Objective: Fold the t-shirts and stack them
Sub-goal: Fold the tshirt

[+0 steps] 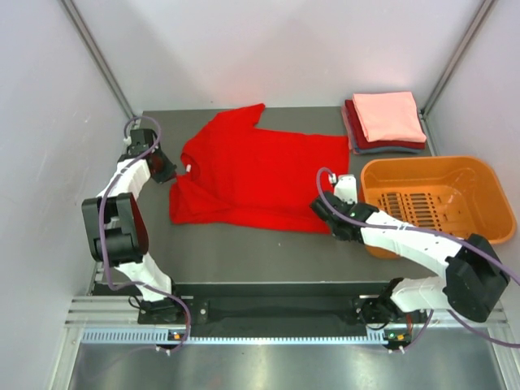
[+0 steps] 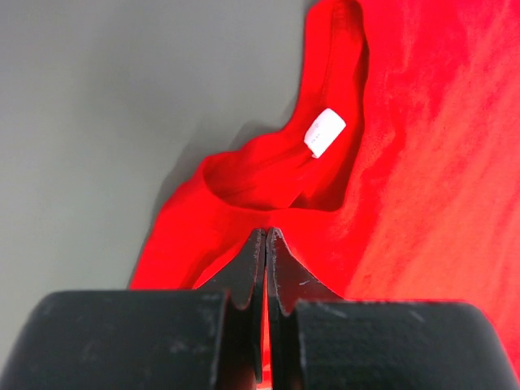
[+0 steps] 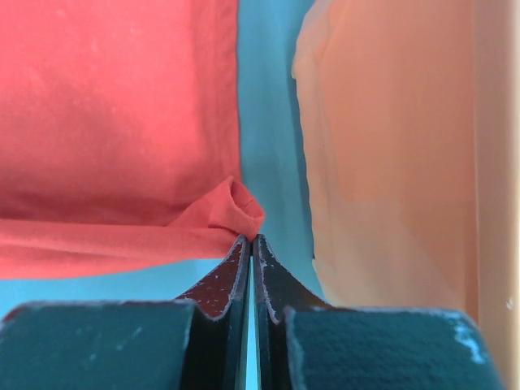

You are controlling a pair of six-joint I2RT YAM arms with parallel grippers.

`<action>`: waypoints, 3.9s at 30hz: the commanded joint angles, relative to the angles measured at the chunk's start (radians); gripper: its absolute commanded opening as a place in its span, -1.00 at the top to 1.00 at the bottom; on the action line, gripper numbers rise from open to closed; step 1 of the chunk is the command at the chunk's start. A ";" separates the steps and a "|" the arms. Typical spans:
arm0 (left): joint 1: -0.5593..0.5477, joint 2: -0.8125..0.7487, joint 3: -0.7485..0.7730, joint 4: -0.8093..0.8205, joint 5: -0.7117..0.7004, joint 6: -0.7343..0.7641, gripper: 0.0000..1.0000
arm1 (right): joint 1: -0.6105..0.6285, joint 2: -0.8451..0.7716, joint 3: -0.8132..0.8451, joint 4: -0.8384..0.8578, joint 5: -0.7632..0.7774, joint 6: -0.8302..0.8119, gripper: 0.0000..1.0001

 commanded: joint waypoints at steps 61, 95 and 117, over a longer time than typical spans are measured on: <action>-0.023 0.344 0.493 0.014 0.060 0.075 1.00 | -0.146 0.356 0.247 0.066 0.077 -0.107 1.00; -0.026 0.364 0.555 -0.041 -0.009 0.120 0.81 | -0.195 0.448 0.371 0.088 0.085 -0.173 0.78; -0.046 -0.121 -0.108 -0.076 -0.051 0.049 0.30 | -0.089 0.261 0.273 0.175 -0.351 -0.170 0.52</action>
